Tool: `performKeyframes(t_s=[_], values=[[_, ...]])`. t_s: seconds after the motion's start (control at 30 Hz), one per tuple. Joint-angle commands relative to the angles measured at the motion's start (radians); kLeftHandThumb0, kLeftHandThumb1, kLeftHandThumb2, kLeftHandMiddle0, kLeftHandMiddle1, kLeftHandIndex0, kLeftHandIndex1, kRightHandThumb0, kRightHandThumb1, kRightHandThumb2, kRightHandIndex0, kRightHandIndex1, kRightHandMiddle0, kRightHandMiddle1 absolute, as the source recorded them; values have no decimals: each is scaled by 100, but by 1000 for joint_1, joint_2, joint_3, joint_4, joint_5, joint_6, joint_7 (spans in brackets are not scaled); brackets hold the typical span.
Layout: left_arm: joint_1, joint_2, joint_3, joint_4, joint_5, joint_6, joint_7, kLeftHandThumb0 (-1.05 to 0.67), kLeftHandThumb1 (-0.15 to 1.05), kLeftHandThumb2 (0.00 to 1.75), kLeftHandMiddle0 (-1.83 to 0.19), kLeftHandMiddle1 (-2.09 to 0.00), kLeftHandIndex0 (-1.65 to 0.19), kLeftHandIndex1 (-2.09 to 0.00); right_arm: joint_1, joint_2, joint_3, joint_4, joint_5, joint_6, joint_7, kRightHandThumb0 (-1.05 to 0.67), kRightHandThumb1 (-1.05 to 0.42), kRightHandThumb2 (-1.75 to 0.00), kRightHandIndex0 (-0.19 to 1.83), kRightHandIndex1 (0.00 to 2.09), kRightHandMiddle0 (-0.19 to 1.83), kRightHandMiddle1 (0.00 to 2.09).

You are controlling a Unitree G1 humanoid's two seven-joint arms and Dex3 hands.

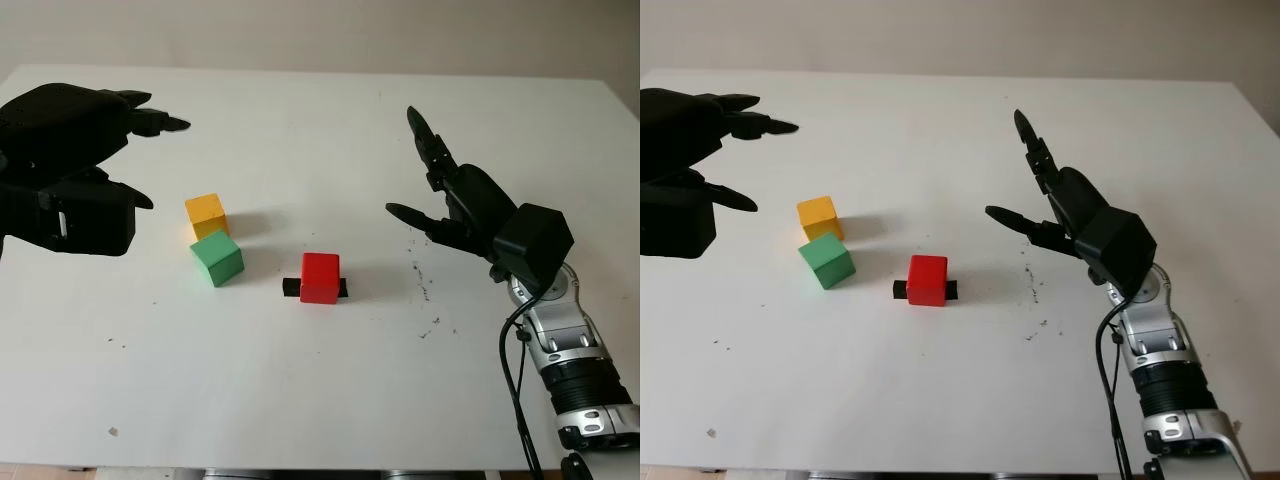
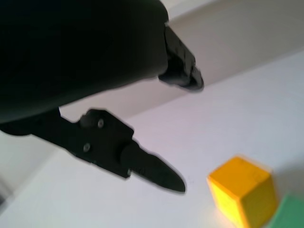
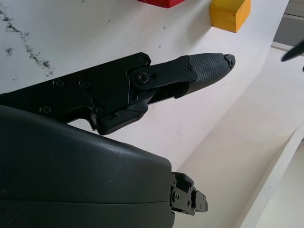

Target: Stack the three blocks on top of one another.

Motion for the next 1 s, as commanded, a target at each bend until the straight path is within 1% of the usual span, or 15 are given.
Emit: performKeyframes(t_s=[0.0, 0.1, 0.17, 0.27, 0.3, 0.37, 0.47, 0.53, 0.57, 0.63, 0.7, 0.77, 0.83, 0.87, 0.97], values=[[-58, 32, -56, 67, 85, -97, 85, -39, 78, 4, -11, -5, -28, -5, 2, 5, -16, 0, -3, -15, -7, -75, -105, -13, -19, 1, -15, 6], [-132, 42, -130, 150, 237, -208, 233, -41, 78, 5, -9, -4, -27, -5, 7, 13, -27, -9, 8, -1, -9, -75, -105, -11, -19, 2, -14, 6], [-173, 40, -177, 191, 329, -250, 326, -42, 78, 5, -7, -4, -24, -4, 9, 19, -35, -10, 18, 7, -6, -75, -105, -10, -19, 0, -14, 6], [-223, 31, -256, 230, 484, -262, 500, -34, 82, 6, -2, -3, -18, -3, 7, 29, -45, 0, 33, 6, 5, -75, -105, -9, -19, 0, -15, 5], [-236, 27, -278, 244, 522, -262, 550, -29, 82, 6, -2, -4, -17, -3, 8, 32, -47, 0, 37, 9, 7, -75, -105, -9, -19, 0, -15, 5], [-266, 18, -327, 272, 596, -260, 655, -25, 81, 5, -3, -5, -16, -3, 9, 32, -47, 13, 32, -12, 8, -75, -105, -10, -19, 0, -15, 5], [-306, -1, -382, 327, 650, -264, 762, -24, 79, 5, -4, -5, -17, -4, 7, 36, -49, 31, 30, -39, 6, -75, -105, -11, -19, 0, -15, 5], [-332, -21, -414, 372, 671, -263, 817, -27, 79, 5, -3, -5, -18, -5, 9, 42, -51, 24, 38, -26, 7, -76, -105, -10, -19, 0, -15, 6], [-345, -31, -428, 395, 678, -262, 836, -29, 79, 5, -2, -5, -20, -6, 11, 44, -52, 19, 41, -21, 10, -75, -105, -10, -19, 0, -15, 5], [-366, -47, -444, 436, 668, -274, 847, -39, 78, 5, -1, -5, -22, -7, 13, 46, -53, 15, 41, -18, 11, -74, -105, -9, -19, 0, -15, 5], [-386, -69, -442, 485, 618, -309, 800, -47, 79, 5, 1, -4, -24, -7, 20, 48, -53, -3, 40, 10, 7, -75, -105, -8, -19, 0, -15, 5], [-399, -86, -439, 517, 571, -339, 755, -49, 80, 6, 2, -4, -26, -8, 26, 50, -54, -17, 37, 23, 1, -76, -105, -8, -19, 0, -15, 6], [-404, -100, -439, 533, 536, -353, 722, -48, 81, 6, 2, -5, -28, -9, 29, 51, -56, -22, 37, 18, -1, -76, -105, -7, -19, 0, -15, 5], [-404, -106, -442, 536, 530, -354, 724, -48, 80, 6, 0, -6, -31, -10, 31, 51, -56, -22, 35, 13, -3, -75, -105, -7, -19, 0, -14, 6], [-405, -119, -462, 521, 544, -335, 716, -52, 78, 5, -3, -6, -34, -10, 35, 44, -57, -27, 29, 8, -5, -75, -105, -8, -19, 1, -14, 6]])
